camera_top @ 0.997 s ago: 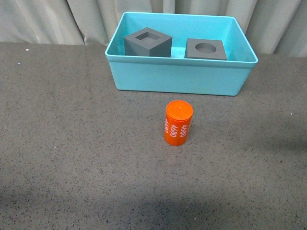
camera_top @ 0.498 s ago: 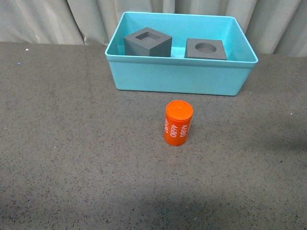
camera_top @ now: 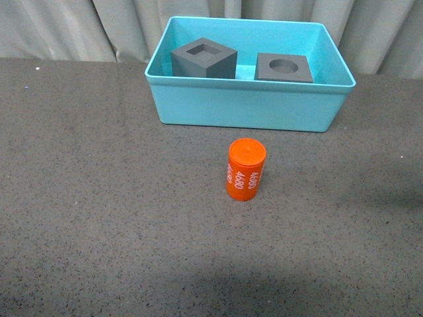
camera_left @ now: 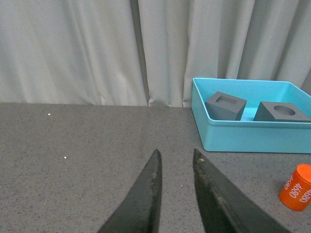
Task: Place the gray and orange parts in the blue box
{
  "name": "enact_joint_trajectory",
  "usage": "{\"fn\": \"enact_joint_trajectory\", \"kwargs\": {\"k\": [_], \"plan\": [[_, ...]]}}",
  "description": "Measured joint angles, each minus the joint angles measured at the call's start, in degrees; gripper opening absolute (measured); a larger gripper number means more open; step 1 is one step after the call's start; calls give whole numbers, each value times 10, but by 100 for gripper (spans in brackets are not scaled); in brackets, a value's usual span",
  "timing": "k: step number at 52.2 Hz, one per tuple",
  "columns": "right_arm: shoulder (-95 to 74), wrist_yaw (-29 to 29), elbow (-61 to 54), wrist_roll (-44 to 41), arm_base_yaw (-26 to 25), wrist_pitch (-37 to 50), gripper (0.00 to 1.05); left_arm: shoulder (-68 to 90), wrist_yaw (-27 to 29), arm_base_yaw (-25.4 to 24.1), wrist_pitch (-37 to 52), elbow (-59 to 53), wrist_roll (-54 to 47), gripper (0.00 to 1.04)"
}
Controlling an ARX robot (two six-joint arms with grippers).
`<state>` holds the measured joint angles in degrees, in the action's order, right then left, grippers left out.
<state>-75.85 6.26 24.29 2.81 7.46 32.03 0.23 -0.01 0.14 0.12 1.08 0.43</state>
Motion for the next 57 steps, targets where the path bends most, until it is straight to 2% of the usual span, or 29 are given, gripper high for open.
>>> {"fn": "enact_joint_trajectory", "kwargs": {"k": [4, 7, 13, 16, 20, 24, 28, 36, 43, 55, 57], "plan": [[-14, -37, 2, -41, 1, 32, 95, 0, 0, 0, 0, 0, 0, 35], [-32, -72, 21, -79, 8, 16, 95, 0, 0, 0, 0, 0, 0, 46], [-106, -151, 102, -123, 44, -63, 95, 0, 0, 0, 0, 0, 0, 73], [-132, -173, 135, -130, 56, -104, 95, 0, 0, 0, 0, 0, 0, 81], [-183, -219, 199, -150, 81, -186, 95, 0, 0, 0, 0, 0, 0, 99], [-226, -244, 252, -175, 103, -254, 95, 0, 0, 0, 0, 0, -2, 98], [-263, -244, 292, -208, 118, -303, 95, 0, 0, 0, 0, 0, -2, 98], [-309, -242, 338, -248, 136, -355, 95, 0, 0, 0, 0, 0, -2, 98], [-356, -221, 373, -270, 154, -374, 95, 0, 0, 0, 0, 0, -2, 98], [-411, -216, 421, -275, 174, -403, 95, 0, 0, 0, 0, 0, -2, 98], [-416, -211, 426, -274, 178, -403, 91, 0, 0, 0, 0, 0, -2, 98]]}}
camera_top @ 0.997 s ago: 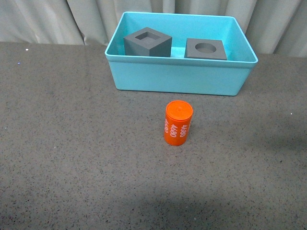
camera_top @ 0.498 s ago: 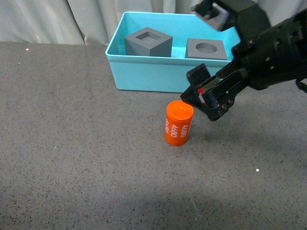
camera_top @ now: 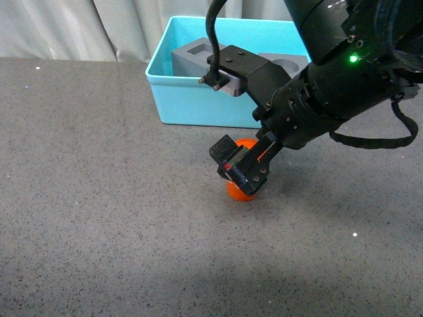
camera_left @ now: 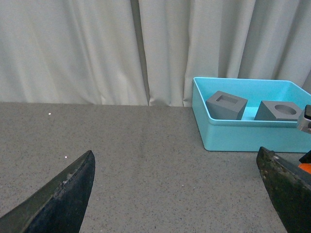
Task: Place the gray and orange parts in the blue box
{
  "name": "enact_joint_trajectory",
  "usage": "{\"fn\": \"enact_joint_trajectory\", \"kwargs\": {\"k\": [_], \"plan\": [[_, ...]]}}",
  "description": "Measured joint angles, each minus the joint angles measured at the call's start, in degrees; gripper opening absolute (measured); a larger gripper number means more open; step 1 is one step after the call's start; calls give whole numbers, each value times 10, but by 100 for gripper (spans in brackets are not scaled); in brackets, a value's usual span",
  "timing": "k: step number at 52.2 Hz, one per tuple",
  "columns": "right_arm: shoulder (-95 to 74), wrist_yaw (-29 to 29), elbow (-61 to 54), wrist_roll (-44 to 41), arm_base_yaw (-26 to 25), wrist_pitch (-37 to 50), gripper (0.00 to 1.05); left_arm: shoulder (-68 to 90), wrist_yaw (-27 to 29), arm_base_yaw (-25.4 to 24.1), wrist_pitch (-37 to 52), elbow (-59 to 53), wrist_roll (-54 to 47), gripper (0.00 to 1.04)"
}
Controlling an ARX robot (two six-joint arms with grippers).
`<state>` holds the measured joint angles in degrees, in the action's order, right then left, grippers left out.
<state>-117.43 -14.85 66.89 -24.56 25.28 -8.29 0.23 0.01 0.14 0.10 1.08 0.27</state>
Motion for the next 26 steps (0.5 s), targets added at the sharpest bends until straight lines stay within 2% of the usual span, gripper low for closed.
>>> {"fn": "enact_joint_trajectory", "kwargs": {"k": [3, 11, 13, 26], "plan": [[-2, 4, 4, 0, 3, -4, 84, 0, 0, 0, 0, 0, 0, 98], [-2, 28, 9, -3, 9, -24, 52, 0, 0, 0, 0, 0, 0, 98], [-2, 28, 9, -5, 9, -26, 47, 0, 0, 0, 0, 0, 0, 98], [42, 13, 3, 16, -10, -17, 45, 0, 0, 0, 0, 0, 0, 98]]}}
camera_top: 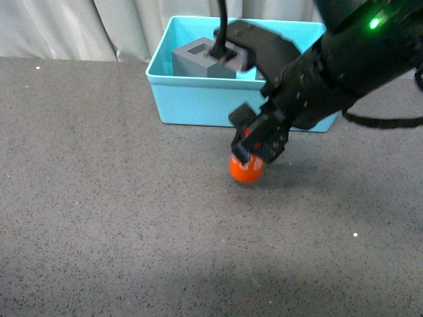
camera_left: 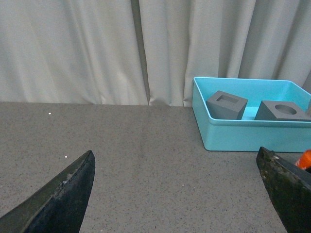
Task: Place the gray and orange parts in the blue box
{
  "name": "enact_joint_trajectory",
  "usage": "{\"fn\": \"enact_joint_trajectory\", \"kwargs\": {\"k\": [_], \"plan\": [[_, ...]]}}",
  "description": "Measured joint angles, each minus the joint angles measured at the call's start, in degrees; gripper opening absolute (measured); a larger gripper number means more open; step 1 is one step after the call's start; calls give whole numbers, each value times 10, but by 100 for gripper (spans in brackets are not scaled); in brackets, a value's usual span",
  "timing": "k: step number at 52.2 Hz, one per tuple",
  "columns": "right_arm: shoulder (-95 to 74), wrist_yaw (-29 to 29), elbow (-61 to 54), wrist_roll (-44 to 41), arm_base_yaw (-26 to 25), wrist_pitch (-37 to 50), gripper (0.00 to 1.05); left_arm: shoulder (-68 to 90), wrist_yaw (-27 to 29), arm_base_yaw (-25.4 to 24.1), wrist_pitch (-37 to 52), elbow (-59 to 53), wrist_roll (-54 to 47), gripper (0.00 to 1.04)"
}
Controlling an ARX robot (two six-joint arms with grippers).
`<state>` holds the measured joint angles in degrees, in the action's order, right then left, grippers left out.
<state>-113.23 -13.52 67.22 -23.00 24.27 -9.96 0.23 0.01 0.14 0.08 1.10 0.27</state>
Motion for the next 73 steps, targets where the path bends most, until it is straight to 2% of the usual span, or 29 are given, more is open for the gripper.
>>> {"fn": "enact_joint_trajectory", "kwargs": {"k": [6, 15, 31, 47, 66, 73], "plan": [[42, -3, 32, 36, -28, 24, 45, 0, 0, 0, 0, 0, 0, 98], [21, 6, 173, 75, -65, 5, 45, 0, 0, 0, 0, 0, 0, 98], [-149, 20, 363, 95, -49, -80, 45, 0, 0, 0, 0, 0, 0, 98], [-260, 46, 474, 94, -35, -146, 45, 0, 0, 0, 0, 0, 0, 98], [-300, 65, 509, 96, -38, -191, 45, 0, 0, 0, 0, 0, 0, 98], [-299, 60, 510, 100, -40, -186, 61, 0, 0, 0, 0, 0, 0, 98]]}}
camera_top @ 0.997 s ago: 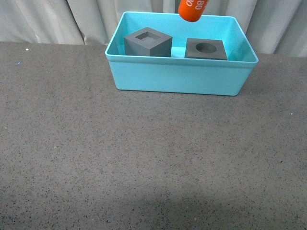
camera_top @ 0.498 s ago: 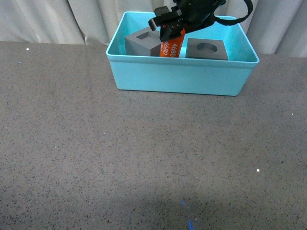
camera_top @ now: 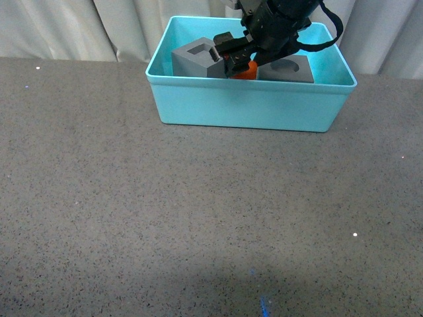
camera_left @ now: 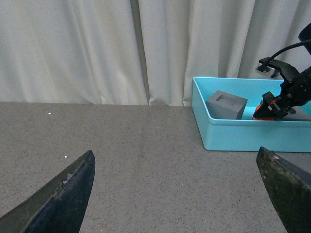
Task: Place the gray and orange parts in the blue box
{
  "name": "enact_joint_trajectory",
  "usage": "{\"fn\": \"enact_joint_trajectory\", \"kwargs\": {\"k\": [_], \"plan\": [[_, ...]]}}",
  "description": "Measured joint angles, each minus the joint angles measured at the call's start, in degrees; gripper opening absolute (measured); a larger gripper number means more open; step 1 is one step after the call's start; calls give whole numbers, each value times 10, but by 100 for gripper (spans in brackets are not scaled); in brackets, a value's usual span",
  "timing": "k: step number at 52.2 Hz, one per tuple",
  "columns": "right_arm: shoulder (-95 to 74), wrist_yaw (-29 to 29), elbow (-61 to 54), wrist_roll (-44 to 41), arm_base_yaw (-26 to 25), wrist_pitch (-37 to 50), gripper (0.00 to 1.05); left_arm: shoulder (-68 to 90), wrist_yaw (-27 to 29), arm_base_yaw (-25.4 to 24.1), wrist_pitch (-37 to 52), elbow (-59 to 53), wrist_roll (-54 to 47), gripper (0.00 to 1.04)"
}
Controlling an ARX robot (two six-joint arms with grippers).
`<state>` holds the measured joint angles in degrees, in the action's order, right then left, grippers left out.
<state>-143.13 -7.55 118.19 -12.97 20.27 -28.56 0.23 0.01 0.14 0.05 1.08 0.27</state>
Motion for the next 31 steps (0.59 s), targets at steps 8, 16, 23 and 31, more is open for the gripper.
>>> {"fn": "enact_joint_trajectory", "kwargs": {"k": [8, 16, 23, 31], "plan": [[27, -6, -42, 16, -3, 34, 82, 0, 0, 0, 0, 0, 0, 98], [95, -14, -117, 34, -11, 89, 96, 0, 0, 0, 0, 0, 0, 98], [182, -16, -196, 47, -23, 151, 95, 0, 0, 0, 0, 0, 0, 98], [321, -20, -336, 47, -35, 253, 95, 0, 0, 0, 0, 0, 0, 98]]}}
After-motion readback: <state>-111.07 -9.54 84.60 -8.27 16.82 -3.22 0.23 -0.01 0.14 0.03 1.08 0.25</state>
